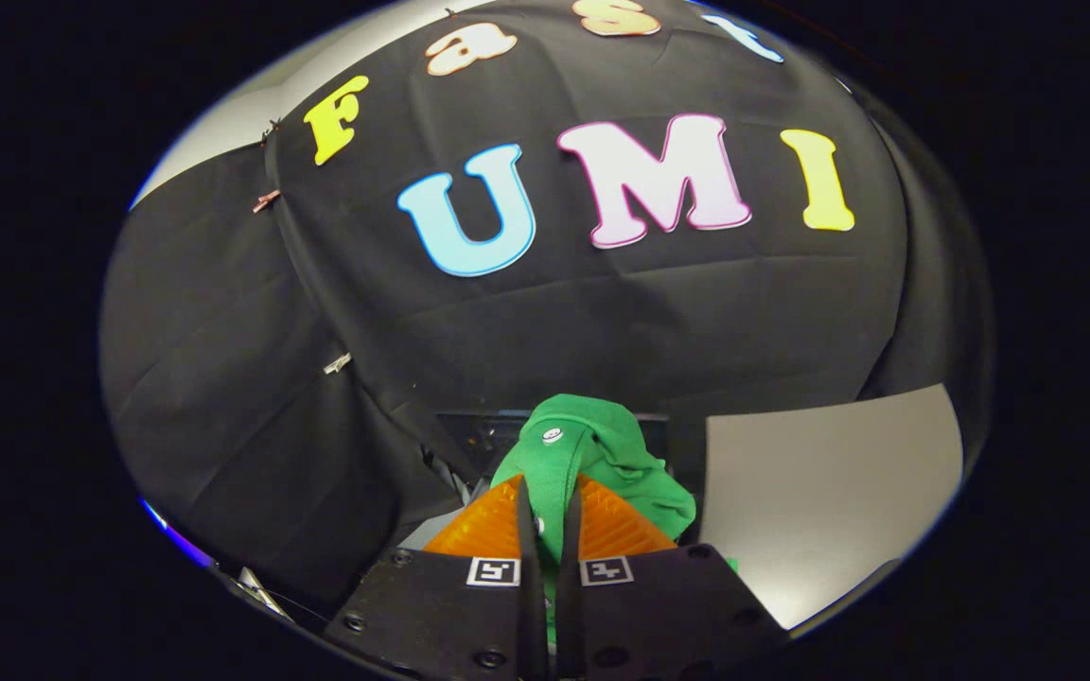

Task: Put the clothes into the washing machine and then close the washing machine lid.

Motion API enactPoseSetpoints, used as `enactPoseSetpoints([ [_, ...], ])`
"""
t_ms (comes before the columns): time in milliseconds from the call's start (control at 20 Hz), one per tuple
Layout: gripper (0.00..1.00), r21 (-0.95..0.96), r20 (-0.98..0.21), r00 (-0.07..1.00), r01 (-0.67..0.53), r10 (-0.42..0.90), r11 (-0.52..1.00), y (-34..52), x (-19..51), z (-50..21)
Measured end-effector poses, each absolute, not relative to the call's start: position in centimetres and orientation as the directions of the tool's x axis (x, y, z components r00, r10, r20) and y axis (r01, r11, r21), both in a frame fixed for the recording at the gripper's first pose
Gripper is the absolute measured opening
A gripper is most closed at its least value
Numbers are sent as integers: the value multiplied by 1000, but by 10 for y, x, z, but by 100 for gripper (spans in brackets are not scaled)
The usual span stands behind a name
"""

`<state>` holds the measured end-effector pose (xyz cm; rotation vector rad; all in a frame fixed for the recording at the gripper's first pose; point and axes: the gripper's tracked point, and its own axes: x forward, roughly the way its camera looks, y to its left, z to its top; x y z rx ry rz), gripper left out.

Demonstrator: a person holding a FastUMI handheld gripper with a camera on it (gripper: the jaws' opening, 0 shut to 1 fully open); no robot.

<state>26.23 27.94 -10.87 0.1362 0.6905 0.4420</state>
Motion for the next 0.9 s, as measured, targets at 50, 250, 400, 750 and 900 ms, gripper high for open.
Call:
enactPoseSetpoints([
  [50,9,259,-597,672,-356,438,898,291,260,-121],
  [250,9,239,-634,640,-373,435,897,330,253,-168],
  [400,9,253,-655,617,-366,437,896,352,249,-208],
  [750,8,169,-732,594,-316,333,934,361,257,-321],
  [900,8,154,-758,582,-281,296,947,359,257,-361],
])
